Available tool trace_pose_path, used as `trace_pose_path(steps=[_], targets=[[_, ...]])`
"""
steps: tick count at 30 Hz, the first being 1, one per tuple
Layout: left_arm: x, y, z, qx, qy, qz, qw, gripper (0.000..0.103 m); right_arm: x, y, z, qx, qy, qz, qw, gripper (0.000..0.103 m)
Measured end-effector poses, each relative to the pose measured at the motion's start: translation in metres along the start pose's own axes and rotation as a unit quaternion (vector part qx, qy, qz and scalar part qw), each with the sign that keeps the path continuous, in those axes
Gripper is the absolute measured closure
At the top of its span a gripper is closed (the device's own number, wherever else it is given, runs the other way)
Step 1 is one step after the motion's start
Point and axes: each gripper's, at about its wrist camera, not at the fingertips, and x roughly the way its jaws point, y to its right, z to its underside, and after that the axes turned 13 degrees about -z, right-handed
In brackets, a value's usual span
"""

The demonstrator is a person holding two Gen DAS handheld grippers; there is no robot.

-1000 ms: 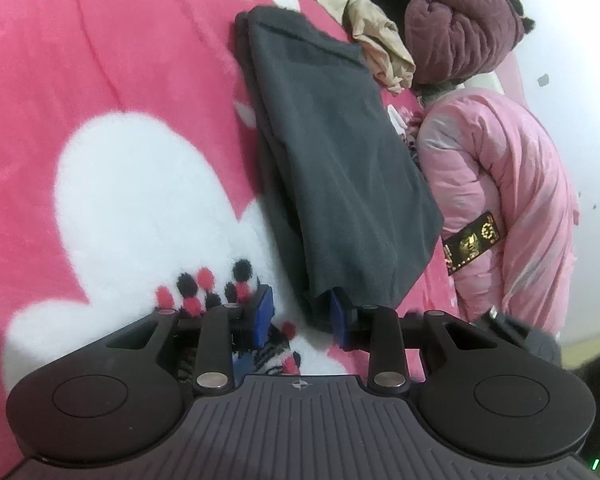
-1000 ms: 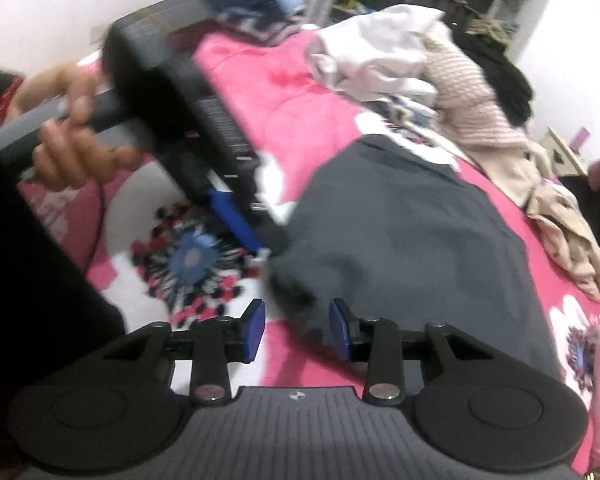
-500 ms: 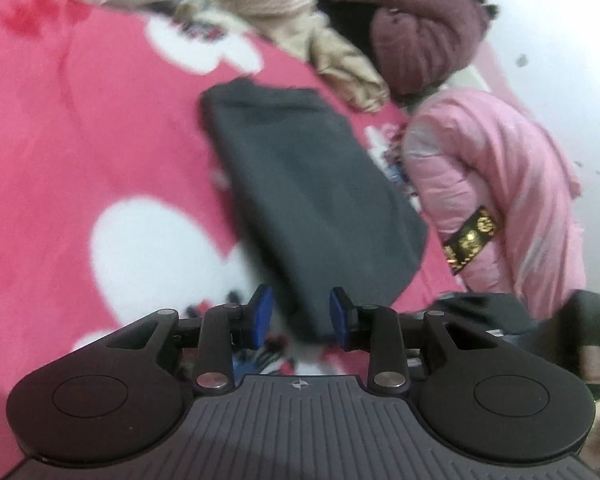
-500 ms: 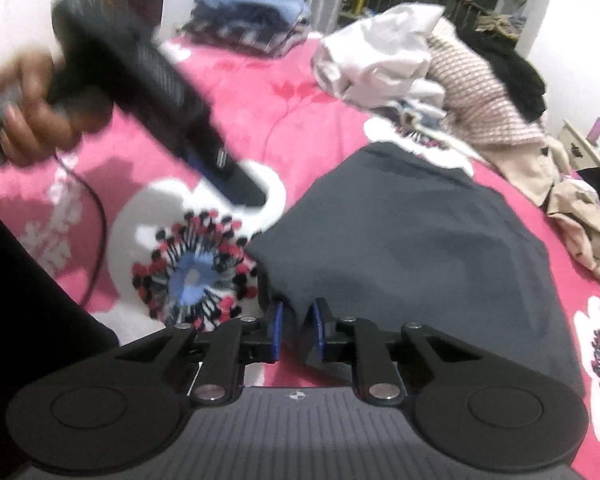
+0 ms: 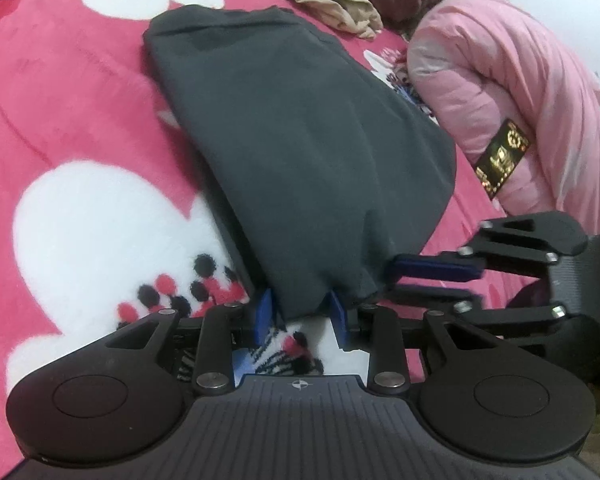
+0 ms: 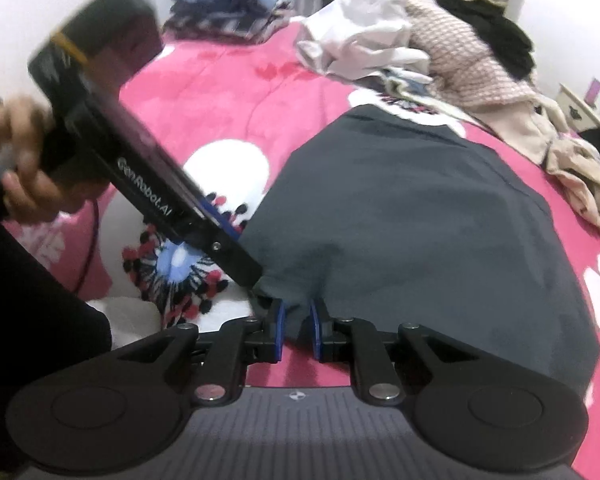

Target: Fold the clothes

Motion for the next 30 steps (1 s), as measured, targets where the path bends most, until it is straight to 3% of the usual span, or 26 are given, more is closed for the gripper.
trace_pose_path(steps=[4, 8, 12, 16, 18, 21, 22, 25, 30], targets=[[0.003, -0.001, 0.003, -0.007, 0.005, -0.004, 1.0000, 0.072, -0.021, 0.026, 0.001, 0.073, 0.038, -0.021, 0.996, 0.087], [-0.006, 0.000, 0.005, -0.006, 0.003, -0.009, 0.9999, 0.072, -0.044, 0.061, 0.008, 0.158, 0.077, -0.030, 0.984, 0.085], [-0.029, -0.009, 0.008, -0.012, -0.001, -0.002, 0.9999, 0.065, -0.071, 0.101, 0.021, 0.226, 0.107, -0.011, 0.968, 0.065], [-0.051, -0.024, 0.004, -0.052, 0.019, 0.020, 0.9983, 0.060, -0.088, 0.137, 0.035, 0.283, 0.128, 0.000, 0.951, 0.054], [-0.059, -0.034, 0.000, -0.084, 0.034, 0.032, 0.9954, 0.057, -0.090, 0.153, 0.037, 0.302, 0.142, -0.014, 0.942, 0.045], [-0.058, -0.049, -0.013, -0.139, 0.063, 0.043, 0.9874, 0.048, -0.088, 0.177, 0.035, 0.319, 0.162, -0.039, 0.933, 0.039], [-0.052, -0.051, -0.019, -0.146, 0.066, 0.040, 0.9862, 0.046, -0.085, 0.187, 0.032, 0.317, 0.169, -0.049, 0.932, 0.034], [-0.034, -0.054, -0.036, -0.158, 0.072, 0.025, 0.9846, 0.044, -0.076, 0.218, 0.022, 0.320, 0.186, -0.070, 0.926, 0.031], [-0.006, -0.060, -0.054, -0.166, 0.065, 0.023, 0.9838, 0.043, -0.053, 0.289, 0.021, 0.376, 0.196, -0.098, 0.900, 0.028]])
